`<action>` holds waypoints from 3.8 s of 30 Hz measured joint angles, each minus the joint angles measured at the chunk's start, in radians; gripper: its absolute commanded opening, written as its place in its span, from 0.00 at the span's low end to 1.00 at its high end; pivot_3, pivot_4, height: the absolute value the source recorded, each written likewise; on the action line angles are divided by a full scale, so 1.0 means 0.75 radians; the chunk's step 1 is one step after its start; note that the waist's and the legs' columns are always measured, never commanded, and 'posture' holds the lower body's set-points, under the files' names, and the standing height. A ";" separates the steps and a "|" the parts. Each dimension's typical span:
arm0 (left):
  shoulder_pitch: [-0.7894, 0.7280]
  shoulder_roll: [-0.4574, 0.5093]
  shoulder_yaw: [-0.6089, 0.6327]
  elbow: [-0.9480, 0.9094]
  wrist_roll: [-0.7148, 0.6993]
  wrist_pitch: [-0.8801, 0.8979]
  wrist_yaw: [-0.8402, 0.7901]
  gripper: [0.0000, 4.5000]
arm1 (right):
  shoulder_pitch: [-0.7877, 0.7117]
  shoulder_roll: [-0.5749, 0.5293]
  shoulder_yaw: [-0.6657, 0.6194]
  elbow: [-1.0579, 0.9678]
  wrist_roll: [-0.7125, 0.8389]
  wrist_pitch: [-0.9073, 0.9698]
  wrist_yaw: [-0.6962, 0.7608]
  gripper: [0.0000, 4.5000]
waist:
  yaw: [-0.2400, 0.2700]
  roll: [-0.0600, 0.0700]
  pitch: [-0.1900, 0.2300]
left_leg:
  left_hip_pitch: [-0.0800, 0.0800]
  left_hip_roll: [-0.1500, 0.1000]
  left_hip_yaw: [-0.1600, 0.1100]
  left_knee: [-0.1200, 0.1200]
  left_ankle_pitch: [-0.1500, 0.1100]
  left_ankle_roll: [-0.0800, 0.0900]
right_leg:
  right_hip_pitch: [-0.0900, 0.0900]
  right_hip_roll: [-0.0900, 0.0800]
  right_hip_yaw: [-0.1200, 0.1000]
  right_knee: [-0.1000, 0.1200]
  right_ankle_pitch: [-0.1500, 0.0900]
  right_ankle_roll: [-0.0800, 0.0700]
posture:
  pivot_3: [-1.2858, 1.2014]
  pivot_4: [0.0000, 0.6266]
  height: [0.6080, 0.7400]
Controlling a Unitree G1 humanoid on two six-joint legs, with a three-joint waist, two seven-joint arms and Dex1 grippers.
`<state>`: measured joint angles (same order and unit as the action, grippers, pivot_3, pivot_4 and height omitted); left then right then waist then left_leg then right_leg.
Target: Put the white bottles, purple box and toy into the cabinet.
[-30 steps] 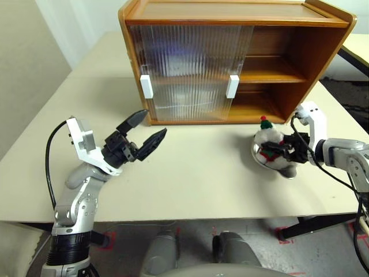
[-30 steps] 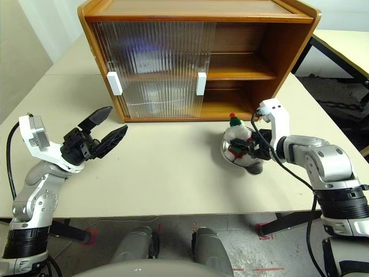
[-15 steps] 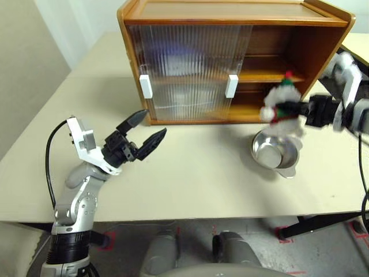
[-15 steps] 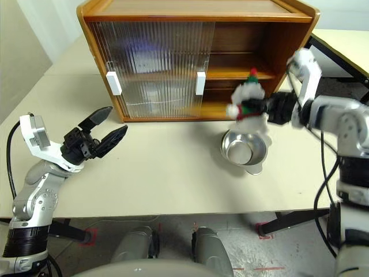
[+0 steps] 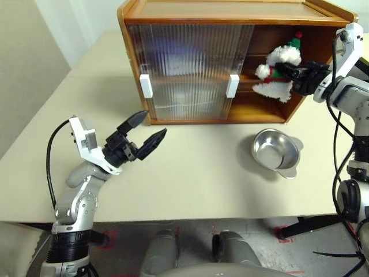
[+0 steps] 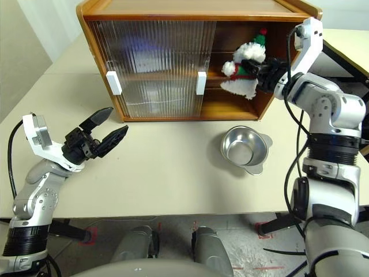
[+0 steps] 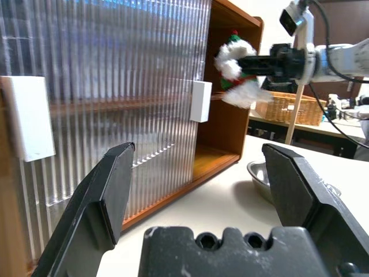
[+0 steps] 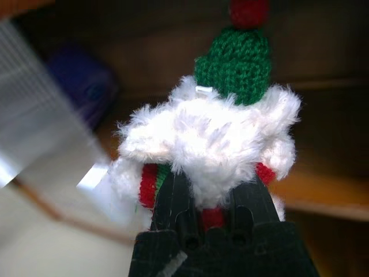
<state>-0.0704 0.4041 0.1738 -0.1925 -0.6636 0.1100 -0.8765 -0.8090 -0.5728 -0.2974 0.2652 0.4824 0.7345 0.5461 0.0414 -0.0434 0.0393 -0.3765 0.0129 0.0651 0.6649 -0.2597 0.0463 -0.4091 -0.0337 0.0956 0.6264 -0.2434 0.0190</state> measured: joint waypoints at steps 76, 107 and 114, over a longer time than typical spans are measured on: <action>0.014 0.065 -0.108 -0.120 0.001 0.165 -0.050 1.00 | 0.736 -0.216 -0.094 -0.084 0.121 -0.092 0.256 1.00 | 0.001 0.006 -0.002 | 0.005 0.000 0.002 0.002 0.001 0.002 | 0.004 0.003 0.003 0.000 -0.002 0.003 | 0.57 0.00 1.00; 0.032 0.053 -0.113 -0.080 0.050 0.080 -0.079 1.00 | 0.680 -0.041 -0.260 -0.038 0.278 0.315 0.056 0.30 | 0.001 0.006 -0.002 | 0.003 0.000 0.001 0.001 0.001 0.002 | 0.004 0.002 0.002 -0.001 -0.003 0.006 | 0.58 0.00 1.00; 0.030 0.054 -0.099 -0.039 0.051 0.072 -0.077 1.00 | 0.685 -0.043 -0.287 -0.075 0.381 0.366 0.108 0.04 | 0.007 -0.002 -0.010 | 0.005 0.000 0.001 0.001 0.001 0.002 | 0.006 0.001 0.001 -0.001 -0.003 0.007 | 0.58 0.00 1.00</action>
<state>-0.0481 0.4449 0.0997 -0.2215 -0.6251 0.1638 -0.9343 -0.2954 -0.6052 -0.5128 0.2092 0.7683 1.0094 0.6268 0.0469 -0.0452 0.0317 -0.3731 0.0128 0.0656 0.6657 -0.2589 0.0478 -0.4046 -0.0328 0.0962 0.6258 -0.2459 0.0241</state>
